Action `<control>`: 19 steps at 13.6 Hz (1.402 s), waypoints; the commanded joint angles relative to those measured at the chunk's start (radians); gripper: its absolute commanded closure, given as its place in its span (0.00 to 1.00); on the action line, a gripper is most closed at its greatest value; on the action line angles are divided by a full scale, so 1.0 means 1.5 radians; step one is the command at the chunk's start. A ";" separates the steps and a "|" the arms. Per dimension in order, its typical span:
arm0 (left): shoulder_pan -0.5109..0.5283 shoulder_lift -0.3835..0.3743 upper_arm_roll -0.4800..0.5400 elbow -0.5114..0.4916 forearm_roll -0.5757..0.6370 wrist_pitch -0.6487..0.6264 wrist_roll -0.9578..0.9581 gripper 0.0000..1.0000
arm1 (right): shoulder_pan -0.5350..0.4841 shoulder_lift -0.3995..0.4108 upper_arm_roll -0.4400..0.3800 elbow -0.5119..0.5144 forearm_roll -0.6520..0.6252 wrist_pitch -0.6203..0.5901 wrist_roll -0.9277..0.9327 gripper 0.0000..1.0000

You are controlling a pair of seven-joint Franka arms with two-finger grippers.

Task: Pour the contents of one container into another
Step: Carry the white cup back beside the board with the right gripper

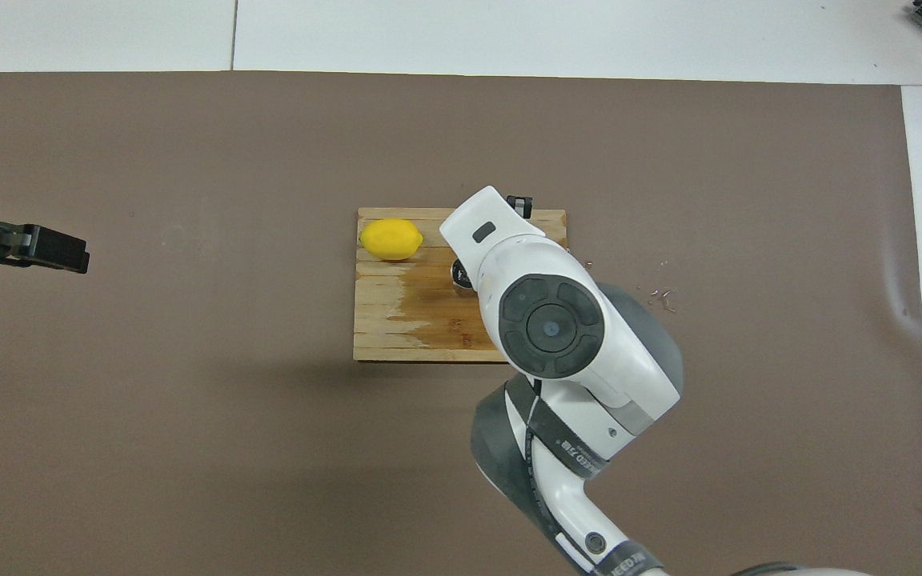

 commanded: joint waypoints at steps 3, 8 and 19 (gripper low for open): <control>0.005 -0.018 -0.002 -0.018 0.003 -0.002 0.003 0.00 | -0.081 -0.036 0.005 -0.036 0.213 0.012 -0.182 1.00; 0.005 -0.018 -0.002 -0.018 0.003 -0.002 0.003 0.00 | -0.191 -0.088 0.004 -0.189 0.528 0.088 -0.542 1.00; 0.005 -0.018 -0.002 -0.018 0.003 -0.002 0.003 0.00 | -0.477 -0.038 0.004 -0.320 0.915 -0.102 -1.155 1.00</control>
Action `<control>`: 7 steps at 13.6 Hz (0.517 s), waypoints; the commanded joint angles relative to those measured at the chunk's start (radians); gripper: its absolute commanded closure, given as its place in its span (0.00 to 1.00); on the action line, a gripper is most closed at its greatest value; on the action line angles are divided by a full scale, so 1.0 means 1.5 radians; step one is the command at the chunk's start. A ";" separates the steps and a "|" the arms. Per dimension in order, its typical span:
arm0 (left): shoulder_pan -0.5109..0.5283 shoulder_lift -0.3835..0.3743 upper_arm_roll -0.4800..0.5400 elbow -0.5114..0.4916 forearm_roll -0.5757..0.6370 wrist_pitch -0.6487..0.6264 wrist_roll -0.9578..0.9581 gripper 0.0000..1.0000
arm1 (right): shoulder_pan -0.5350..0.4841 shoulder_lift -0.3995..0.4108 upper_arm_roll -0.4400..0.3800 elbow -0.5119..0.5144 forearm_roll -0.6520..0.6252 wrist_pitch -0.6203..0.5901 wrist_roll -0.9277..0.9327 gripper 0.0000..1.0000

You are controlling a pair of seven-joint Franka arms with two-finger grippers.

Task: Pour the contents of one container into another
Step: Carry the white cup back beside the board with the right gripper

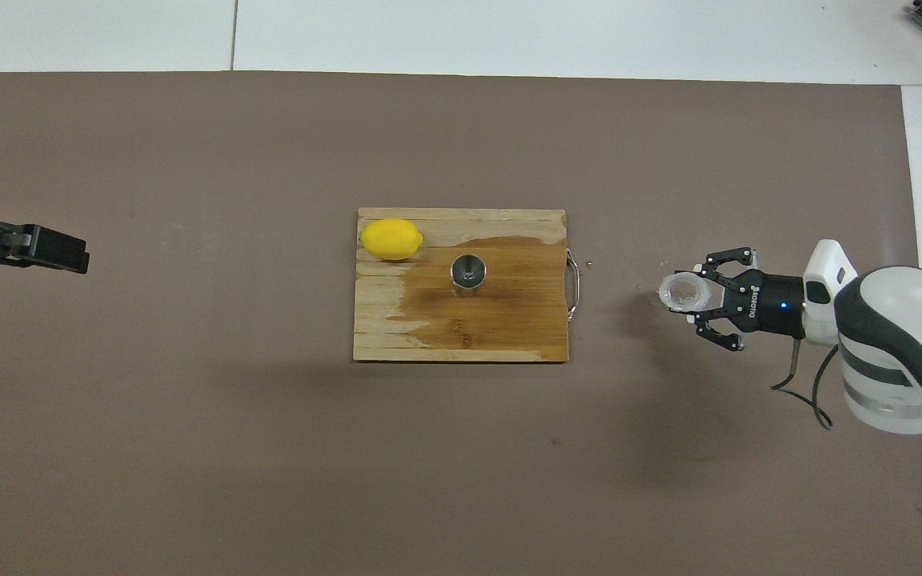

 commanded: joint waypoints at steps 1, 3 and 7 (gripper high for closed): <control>0.005 -0.018 -0.002 -0.018 0.003 -0.001 0.003 0.00 | -0.056 0.046 0.011 -0.003 0.028 -0.071 -0.066 0.98; 0.005 -0.018 -0.002 -0.018 0.003 -0.001 0.003 0.00 | -0.060 0.049 0.011 0.002 0.047 -0.100 -0.068 0.40; 0.005 -0.018 -0.002 -0.018 0.003 -0.001 0.003 0.00 | -0.035 0.021 0.013 0.025 0.035 -0.091 -0.017 0.00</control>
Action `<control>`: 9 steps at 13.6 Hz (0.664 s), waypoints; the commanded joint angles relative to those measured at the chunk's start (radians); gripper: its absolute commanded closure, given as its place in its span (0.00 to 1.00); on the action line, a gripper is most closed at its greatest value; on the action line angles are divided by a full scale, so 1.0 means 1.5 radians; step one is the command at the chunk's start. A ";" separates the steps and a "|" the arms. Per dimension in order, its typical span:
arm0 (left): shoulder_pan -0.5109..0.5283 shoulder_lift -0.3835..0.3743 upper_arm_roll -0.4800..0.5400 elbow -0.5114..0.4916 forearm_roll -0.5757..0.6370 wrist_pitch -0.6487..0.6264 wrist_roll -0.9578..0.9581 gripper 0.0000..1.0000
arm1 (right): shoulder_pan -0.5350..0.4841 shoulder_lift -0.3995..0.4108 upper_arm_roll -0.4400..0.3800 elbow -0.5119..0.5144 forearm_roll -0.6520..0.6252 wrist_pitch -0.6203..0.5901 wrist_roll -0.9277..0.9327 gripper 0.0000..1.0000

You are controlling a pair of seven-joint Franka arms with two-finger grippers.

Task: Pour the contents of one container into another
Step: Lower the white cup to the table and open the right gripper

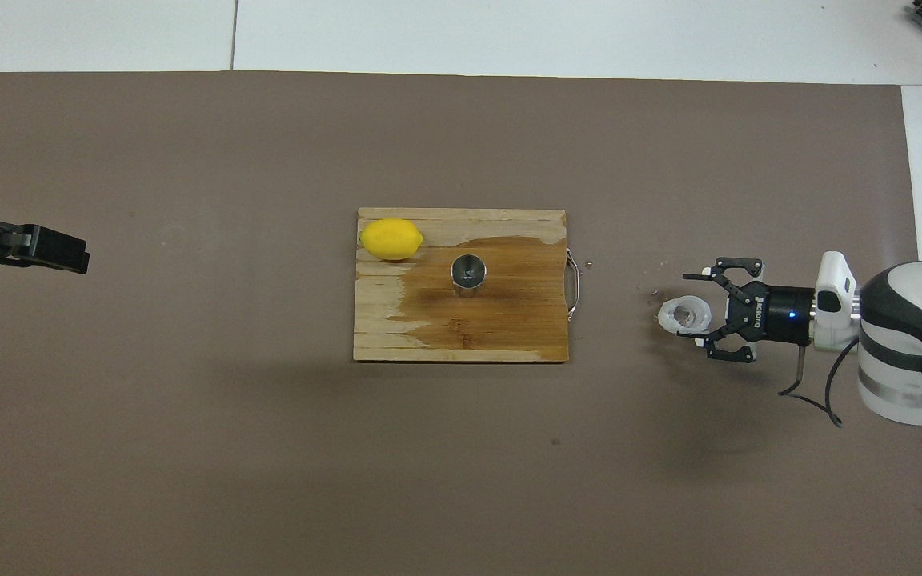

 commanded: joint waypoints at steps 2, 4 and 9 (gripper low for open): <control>0.004 -0.018 -0.002 -0.018 0.003 -0.001 0.003 0.00 | 0.022 -0.070 0.003 0.006 -0.045 -0.001 0.134 0.00; 0.005 -0.018 -0.002 -0.018 0.003 -0.001 0.003 0.00 | 0.028 -0.115 0.004 0.012 -0.124 -0.004 0.301 0.00; 0.005 -0.018 -0.002 -0.018 0.003 -0.001 0.003 0.00 | 0.138 -0.172 0.009 0.061 -0.564 0.063 0.914 0.00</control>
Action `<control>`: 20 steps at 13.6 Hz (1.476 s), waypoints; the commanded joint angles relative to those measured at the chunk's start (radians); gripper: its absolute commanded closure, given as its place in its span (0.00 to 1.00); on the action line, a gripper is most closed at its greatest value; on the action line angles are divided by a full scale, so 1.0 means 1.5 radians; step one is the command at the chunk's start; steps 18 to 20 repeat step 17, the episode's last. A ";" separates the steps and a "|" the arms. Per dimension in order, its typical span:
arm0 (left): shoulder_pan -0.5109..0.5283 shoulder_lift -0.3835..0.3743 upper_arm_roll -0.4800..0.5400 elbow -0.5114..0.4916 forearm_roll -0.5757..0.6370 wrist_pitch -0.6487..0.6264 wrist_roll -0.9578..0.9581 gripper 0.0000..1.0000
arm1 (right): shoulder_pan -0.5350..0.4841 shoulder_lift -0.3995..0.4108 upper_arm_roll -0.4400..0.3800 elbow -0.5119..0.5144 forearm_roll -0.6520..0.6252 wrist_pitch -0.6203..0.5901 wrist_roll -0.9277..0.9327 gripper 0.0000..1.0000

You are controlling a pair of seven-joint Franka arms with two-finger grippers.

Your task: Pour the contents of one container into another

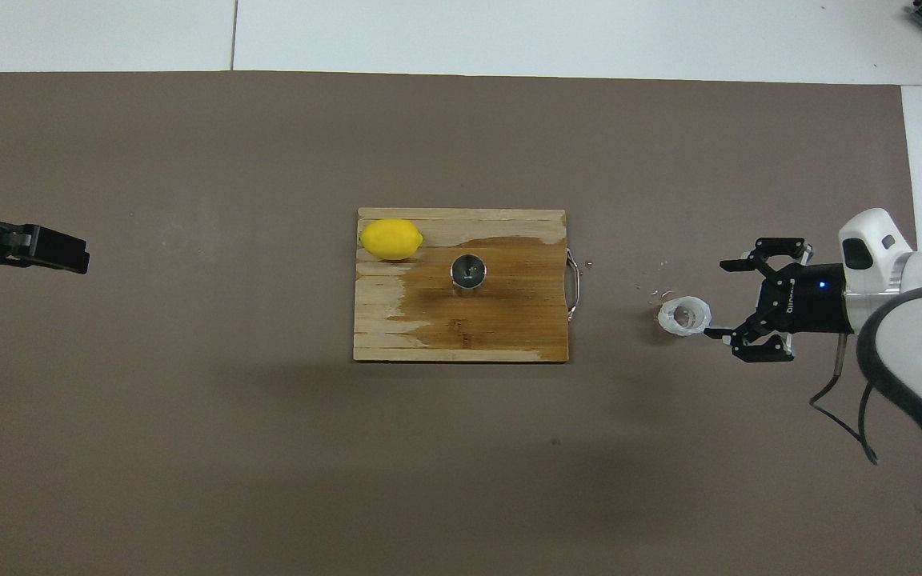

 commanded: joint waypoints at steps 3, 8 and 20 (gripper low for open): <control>0.004 -0.018 -0.002 -0.018 0.003 -0.001 0.003 0.00 | 0.095 0.007 0.007 0.028 -0.267 0.013 0.517 0.00; 0.005 -0.018 -0.002 -0.018 0.003 -0.001 0.003 0.00 | 0.079 0.010 0.006 0.163 -0.299 -0.240 0.874 0.00; 0.004 -0.018 -0.002 -0.018 0.003 -0.001 0.003 0.00 | 0.030 0.047 0.000 0.390 -0.348 -0.437 1.045 0.00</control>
